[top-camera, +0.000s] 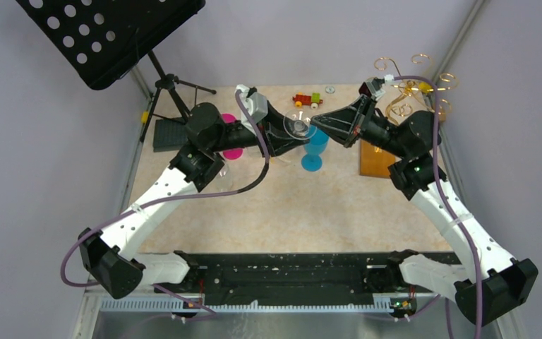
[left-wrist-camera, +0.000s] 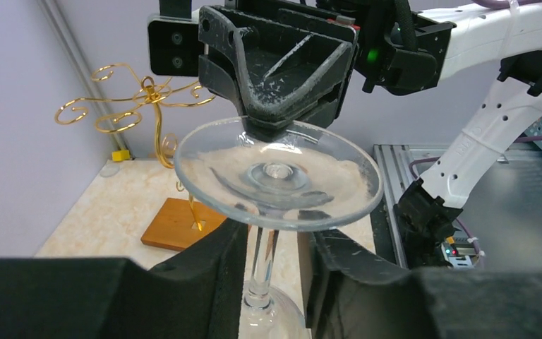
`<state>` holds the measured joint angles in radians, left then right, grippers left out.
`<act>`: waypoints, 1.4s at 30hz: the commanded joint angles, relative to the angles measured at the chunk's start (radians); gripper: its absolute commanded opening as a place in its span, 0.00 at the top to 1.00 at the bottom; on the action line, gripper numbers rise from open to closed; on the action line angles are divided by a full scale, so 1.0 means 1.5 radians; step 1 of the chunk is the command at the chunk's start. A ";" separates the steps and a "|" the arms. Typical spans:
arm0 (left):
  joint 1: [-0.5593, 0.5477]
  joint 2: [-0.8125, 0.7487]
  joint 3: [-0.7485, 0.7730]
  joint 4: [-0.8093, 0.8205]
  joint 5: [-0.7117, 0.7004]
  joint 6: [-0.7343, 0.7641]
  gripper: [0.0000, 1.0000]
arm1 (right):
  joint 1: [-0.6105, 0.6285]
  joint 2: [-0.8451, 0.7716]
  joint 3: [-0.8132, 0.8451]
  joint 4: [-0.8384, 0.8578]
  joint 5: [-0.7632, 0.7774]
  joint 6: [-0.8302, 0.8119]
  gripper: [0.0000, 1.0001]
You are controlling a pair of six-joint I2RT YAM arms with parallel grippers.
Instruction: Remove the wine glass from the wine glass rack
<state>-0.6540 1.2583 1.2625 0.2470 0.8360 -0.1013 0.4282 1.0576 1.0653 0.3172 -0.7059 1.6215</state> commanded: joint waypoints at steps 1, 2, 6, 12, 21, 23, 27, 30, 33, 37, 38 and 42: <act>-0.003 -0.030 -0.019 0.039 -0.008 -0.004 0.67 | 0.005 -0.022 0.013 0.062 -0.004 0.016 1.00; -0.003 -0.033 -0.020 0.034 -0.007 -0.002 0.71 | 0.005 -0.024 0.014 0.061 -0.003 0.016 1.00; -0.003 -0.035 -0.018 0.025 -0.007 0.000 1.00 | 0.005 -0.027 0.016 0.057 -0.002 0.015 1.00; -0.003 -0.038 -0.018 0.051 -0.041 -0.026 1.00 | 0.005 -0.042 0.007 0.020 0.023 -0.036 0.39; -0.003 -0.054 -0.050 0.178 -0.284 -0.138 1.00 | 0.006 -0.137 -0.069 -0.080 0.195 -0.245 0.21; -0.004 -0.051 -0.051 0.207 -0.328 -0.154 1.00 | 0.005 -0.168 -0.115 -0.046 0.225 -0.236 0.21; -0.005 -0.048 -0.079 0.316 -0.408 -0.204 1.00 | 0.005 -0.195 -0.192 0.042 0.232 -0.188 0.20; -0.008 -0.045 -0.096 0.389 -0.484 -0.262 1.00 | 0.021 -0.195 -0.233 0.125 0.231 -0.158 0.17; -0.016 -0.050 -0.101 0.380 -0.599 -0.342 1.00 | 0.055 -0.181 -0.248 0.188 0.247 -0.150 0.15; -0.031 -0.057 -0.116 0.390 -0.666 -0.390 1.00 | 0.107 -0.133 -0.245 0.279 0.260 -0.139 0.14; -0.031 -0.060 -0.121 0.396 -0.672 -0.398 1.00 | 0.118 -0.122 -0.244 0.299 0.265 -0.139 0.15; -0.031 -0.081 -0.143 0.400 -0.695 -0.439 1.00 | 0.139 -0.074 -0.238 0.387 0.272 -0.139 0.20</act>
<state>-0.6960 1.1999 1.0676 0.7345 -0.1085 -0.6544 0.6090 0.9009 0.6811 0.6746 -0.3294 1.4097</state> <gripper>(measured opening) 0.100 0.823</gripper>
